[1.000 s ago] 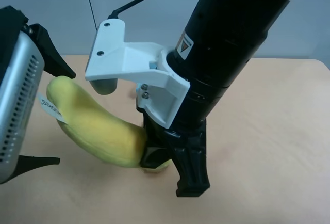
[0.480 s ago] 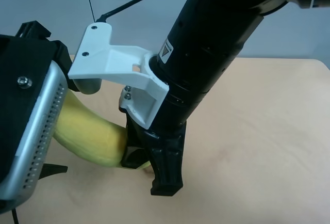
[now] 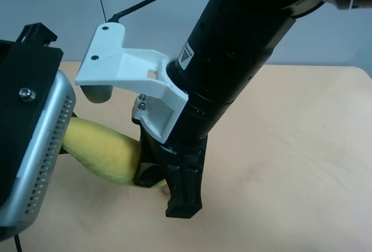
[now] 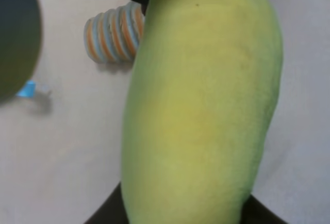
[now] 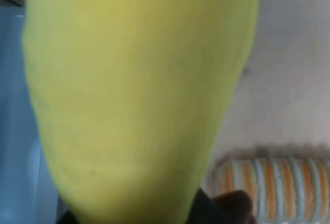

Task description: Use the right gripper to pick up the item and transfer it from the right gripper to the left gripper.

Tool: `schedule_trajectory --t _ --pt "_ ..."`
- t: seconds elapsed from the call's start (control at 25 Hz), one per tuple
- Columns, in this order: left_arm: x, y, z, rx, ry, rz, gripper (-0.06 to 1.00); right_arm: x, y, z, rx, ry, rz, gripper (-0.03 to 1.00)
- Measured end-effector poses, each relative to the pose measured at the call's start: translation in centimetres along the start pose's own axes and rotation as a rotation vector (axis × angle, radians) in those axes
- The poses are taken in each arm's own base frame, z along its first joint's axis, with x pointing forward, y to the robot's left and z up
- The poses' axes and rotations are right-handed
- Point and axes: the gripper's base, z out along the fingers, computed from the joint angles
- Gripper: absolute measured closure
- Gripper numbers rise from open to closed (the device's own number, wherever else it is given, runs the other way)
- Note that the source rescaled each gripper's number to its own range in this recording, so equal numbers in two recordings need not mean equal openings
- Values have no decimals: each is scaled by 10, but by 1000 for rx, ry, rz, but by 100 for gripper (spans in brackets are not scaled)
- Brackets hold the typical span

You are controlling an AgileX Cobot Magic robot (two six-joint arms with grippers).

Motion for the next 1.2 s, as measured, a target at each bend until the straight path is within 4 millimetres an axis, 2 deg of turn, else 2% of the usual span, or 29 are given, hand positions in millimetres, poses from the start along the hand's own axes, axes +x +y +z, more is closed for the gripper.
schedule_trajectory --t 0.04,0.08,0.12,0.2,0.28,0.36,0.52,0.72,0.96,1.08,1.2 --pt "0 0 0 -2 2 2 94 0 0 0 3 -2 3 96" --pt "0 0 0 -4 3 3 94 0 0 0 3 -2 4 91" --pt "0 0 0 -5 3 4 94 0 0 0 4 -2 7 80" --pt "0 0 0 -5 5 5 94 -1 -1 0 9 -7 11 44" --pt "0 1 0 -6 5 5 94 -1 -2 0 18 -13 18 14" --pt "0 1 0 -6 5 5 94 -1 -3 0 31 -10 17 3" --pt "1 1 0 -7 6 6 94 -1 -1 -9 63 -17 20 -2" --pt "1 1 0 -7 6 6 94 5 15 -46 87 -16 70 -3" --pt "1 1 0 -7 6 6 94 29 38 -91 132 94 186 -3" --pt "1 1 0 -7 6 6 94 37 47 -113 197 55 259 -3" --pt "1 1 0 -7 6 6 94 55 62 -128 232 18 287 -3"
